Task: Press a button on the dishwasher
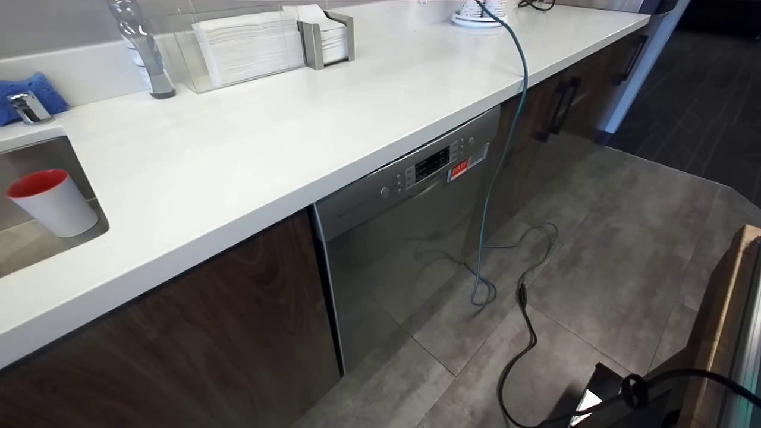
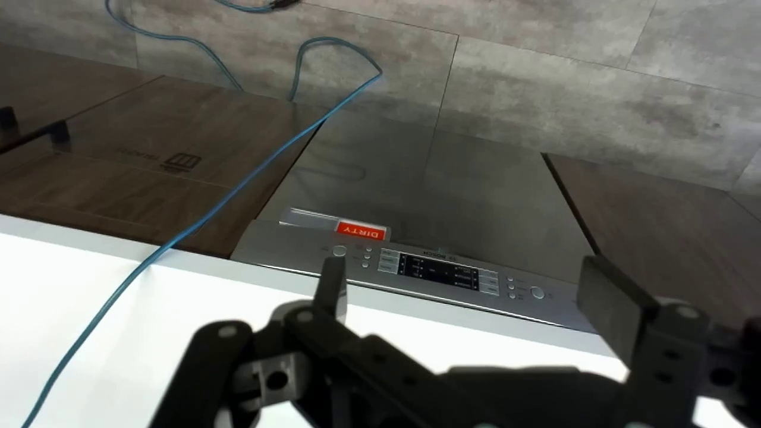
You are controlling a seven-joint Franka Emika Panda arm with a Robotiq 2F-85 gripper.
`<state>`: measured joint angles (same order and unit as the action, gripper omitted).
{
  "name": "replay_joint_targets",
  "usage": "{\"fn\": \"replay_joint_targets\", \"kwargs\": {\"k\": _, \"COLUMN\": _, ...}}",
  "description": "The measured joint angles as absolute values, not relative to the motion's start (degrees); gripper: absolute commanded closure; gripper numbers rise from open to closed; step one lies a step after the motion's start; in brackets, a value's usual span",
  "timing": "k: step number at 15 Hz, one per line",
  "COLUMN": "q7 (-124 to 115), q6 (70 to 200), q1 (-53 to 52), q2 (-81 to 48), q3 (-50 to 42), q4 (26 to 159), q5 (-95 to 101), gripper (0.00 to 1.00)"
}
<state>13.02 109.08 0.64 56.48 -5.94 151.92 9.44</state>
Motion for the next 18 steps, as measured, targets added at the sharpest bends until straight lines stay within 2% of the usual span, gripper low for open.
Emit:
{"fn": "replay_joint_targets", "kwargs": {"k": 9, "q7": 14.26, "q6": 124.24, "q1": 0.38, "q2": 47.41, "q3": -14.12, "q4": 157.2, "q5": 3.33, "gripper": 0.0}}
{"fn": "replay_joint_targets", "kwargs": {"k": 18, "q7": 18.45, "q6": 141.54, "q1": -3.95, "q2": 29.5, "q3": -20.92, "q4": 158.16, "q5": -14.26, "gripper": 0.0}}
